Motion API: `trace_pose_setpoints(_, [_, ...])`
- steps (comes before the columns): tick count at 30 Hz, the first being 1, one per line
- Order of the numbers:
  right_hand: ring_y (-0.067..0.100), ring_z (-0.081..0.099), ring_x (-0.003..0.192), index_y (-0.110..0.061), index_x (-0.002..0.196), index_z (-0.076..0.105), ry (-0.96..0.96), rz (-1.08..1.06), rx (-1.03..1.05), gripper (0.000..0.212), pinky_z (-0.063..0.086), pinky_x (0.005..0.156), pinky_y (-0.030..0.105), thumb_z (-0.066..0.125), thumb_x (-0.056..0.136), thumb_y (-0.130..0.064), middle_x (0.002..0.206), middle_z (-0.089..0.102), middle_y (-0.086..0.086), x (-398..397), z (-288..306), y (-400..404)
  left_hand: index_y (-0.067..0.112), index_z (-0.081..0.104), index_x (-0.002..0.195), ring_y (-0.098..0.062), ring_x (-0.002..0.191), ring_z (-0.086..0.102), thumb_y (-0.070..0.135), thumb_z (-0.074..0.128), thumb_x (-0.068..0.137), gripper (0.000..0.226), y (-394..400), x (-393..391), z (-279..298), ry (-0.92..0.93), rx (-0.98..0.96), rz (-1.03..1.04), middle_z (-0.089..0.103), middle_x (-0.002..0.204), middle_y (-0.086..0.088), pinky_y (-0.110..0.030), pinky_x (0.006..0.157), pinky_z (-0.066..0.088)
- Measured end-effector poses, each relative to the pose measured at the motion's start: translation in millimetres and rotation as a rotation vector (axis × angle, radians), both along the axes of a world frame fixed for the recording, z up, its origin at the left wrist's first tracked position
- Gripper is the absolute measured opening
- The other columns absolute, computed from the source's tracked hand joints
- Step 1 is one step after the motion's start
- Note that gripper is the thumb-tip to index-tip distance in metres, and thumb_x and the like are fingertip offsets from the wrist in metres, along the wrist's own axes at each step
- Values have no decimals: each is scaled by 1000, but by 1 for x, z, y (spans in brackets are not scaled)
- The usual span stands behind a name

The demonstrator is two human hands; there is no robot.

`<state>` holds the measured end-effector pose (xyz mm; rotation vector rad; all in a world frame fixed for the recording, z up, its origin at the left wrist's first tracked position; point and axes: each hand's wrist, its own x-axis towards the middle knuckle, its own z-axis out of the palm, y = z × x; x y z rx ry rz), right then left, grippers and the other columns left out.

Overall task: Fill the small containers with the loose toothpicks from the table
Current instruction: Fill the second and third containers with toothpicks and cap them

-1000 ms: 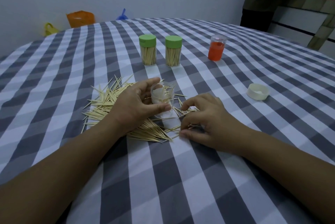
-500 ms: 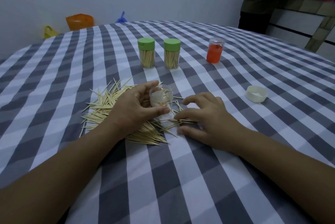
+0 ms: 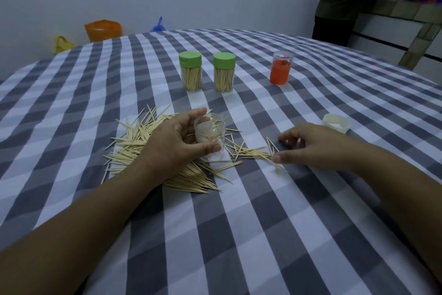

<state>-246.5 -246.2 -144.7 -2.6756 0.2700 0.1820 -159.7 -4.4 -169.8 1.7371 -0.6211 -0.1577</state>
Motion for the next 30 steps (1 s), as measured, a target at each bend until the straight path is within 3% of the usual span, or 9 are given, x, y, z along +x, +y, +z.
trace_pose_setpoints(2, [10,54,92,-21,133,50,51,0,-32,80,49,80,24,71,66,-59,108,56,-5,0,-1,2,9,47,135,10,94,63,11,80,57,85,-1,0,0,-3,4,2,62,112,9,-7,76,49])
trace_pose_setpoints(6, [10,55,82,-23,122,63,-56,76,-15,45,48,74,26,70,81,-40,90,56,-9,2,-4,14,8,46,135,16,88,61,-1,79,64,79,-1,0,0,-13,13,8,60,107,14,-3,72,47])
trace_pose_setpoints(9, [9,51,82,-21,124,62,-145,151,-55,36,44,77,28,60,90,-33,94,52,-6,5,-9,21,9,46,135,17,87,61,0,79,63,79,-1,0,0,-15,19,5,59,106,17,-3,72,46])
trace_pose_setpoints(13, [8,49,97,-25,135,51,-172,205,-37,41,36,80,21,52,95,-31,104,49,-9,7,-12,23,9,46,136,15,89,62,3,79,62,81,-1,0,0,-12,20,-2,59,107,17,-4,73,47])
trace_pose_setpoints(17, [15,59,90,-21,129,56,-31,131,40,45,50,86,32,66,86,-32,100,61,-2,-1,4,11,10,46,136,14,90,62,6,79,60,83,-1,0,0,-5,18,-7,59,108,16,-5,73,47])
trace_pose_setpoints(20, [9,55,85,-24,133,53,70,141,-48,48,47,77,19,66,87,-29,91,55,-14,-2,8,8,9,46,136,16,89,61,2,79,63,81,-1,0,0,-10,16,0,59,107,16,-4,73,46])
trace_pose_setpoints(22, [7,54,87,-25,133,53,49,135,-79,45,43,79,17,63,90,-27,89,53,-18,2,5,12,9,46,136,15,89,62,1,79,63,80,-1,0,-1,-10,15,0,59,107,16,-4,73,47])
trace_pose_setpoints(25, [13,56,97,-24,126,61,-4,137,-115,33,45,88,26,58,93,-24,104,60,-9,8,0,20,9,46,136,14,90,62,5,79,60,82,0,0,0,-10,12,1,60,108,15,-5,73,48])
trace_pose_setpoints(30, [13,51,95,-24,123,63,-67,175,-138,29,40,80,24,54,95,-23,101,51,-8,18,-2,34,8,46,135,15,90,62,2,79,63,80,-1,0,-1,-15,13,2,60,107,16,-4,74,47])
